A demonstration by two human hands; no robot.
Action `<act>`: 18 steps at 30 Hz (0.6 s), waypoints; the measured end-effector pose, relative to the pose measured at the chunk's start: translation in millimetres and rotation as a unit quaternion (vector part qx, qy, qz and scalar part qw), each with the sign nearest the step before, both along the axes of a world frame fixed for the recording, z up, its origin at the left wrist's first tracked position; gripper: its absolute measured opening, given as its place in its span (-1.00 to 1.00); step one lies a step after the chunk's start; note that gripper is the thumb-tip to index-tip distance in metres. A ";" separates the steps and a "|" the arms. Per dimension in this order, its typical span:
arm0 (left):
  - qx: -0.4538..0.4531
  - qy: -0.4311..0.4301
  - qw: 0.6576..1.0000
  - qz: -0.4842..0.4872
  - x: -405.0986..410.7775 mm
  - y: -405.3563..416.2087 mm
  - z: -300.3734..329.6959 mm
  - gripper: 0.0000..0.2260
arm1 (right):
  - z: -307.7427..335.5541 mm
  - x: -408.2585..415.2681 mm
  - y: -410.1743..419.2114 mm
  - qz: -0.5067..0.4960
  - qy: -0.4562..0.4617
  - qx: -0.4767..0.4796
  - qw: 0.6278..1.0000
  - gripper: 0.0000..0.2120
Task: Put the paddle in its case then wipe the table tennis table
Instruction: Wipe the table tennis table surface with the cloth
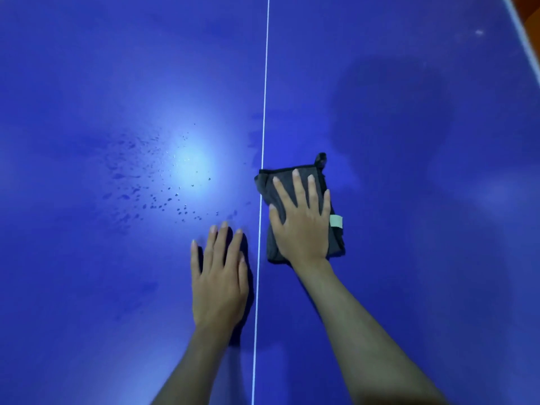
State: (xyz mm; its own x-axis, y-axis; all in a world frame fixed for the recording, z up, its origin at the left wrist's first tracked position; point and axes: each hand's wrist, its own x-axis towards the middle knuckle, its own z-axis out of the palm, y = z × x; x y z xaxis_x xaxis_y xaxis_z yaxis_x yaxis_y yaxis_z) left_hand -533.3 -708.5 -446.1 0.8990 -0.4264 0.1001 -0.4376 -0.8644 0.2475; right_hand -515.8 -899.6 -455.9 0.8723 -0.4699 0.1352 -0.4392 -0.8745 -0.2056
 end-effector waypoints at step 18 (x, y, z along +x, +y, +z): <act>0.040 -0.008 0.999 -0.010 7.3 -3.6 -2.5 -0.55 | 3.8 182.6 -92.6 0.036 0.007 0.011 0.999 -0.42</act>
